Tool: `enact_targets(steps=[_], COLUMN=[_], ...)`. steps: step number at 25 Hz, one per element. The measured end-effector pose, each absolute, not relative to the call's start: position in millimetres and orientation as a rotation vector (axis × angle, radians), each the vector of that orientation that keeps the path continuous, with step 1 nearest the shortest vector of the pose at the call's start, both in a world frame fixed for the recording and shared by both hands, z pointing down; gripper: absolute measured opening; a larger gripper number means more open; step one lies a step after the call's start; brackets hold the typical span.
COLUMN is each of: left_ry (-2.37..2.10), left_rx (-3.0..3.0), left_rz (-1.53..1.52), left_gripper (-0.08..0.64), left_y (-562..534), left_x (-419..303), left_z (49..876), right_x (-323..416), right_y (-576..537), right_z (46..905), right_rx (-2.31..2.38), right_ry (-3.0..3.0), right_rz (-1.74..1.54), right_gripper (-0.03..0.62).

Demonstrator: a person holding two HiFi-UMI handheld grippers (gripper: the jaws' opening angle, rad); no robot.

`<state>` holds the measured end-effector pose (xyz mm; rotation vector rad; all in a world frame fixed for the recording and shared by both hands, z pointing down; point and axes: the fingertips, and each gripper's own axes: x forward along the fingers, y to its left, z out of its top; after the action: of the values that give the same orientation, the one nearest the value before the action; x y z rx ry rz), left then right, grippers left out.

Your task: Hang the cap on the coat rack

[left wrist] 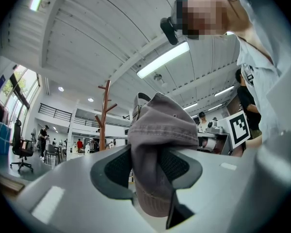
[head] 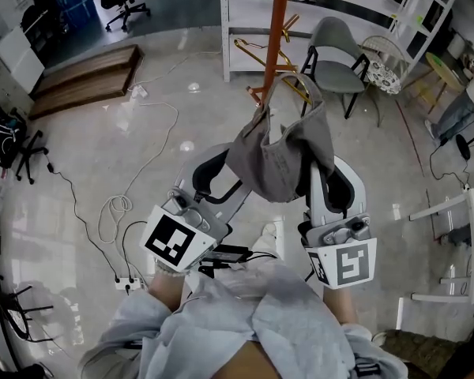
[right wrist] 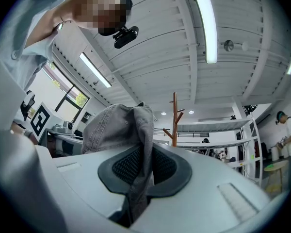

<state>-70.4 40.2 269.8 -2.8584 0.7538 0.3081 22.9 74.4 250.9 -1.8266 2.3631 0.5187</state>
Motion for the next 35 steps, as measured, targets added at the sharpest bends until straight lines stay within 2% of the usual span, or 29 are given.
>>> enact_targets(steps=[20,27,35], left_ry=[0.931,1.019,1.1], left_rx=[-2.841,-2.793,-2.767], left_rz=[0.194,0.238,0.15], left_gripper=[0.172,0.172,0.172], left_y=[-66.8,-116.1,-132.4], left_x=[11.9,41.7,51.2], left_z=[278.6,268.6,275.5], right_x=[105.3,137.1,146.6], right_y=[-50.2,-106.4,-128.8], right_z=[252.5,248.4,251.9], right_rx=[-1.621,-1.539,-1.462], right_ry=[2.476,2.528,2.571], right_rz=[0.481,0.442,0.426], right_gripper=[0.038,0.038,0.038])
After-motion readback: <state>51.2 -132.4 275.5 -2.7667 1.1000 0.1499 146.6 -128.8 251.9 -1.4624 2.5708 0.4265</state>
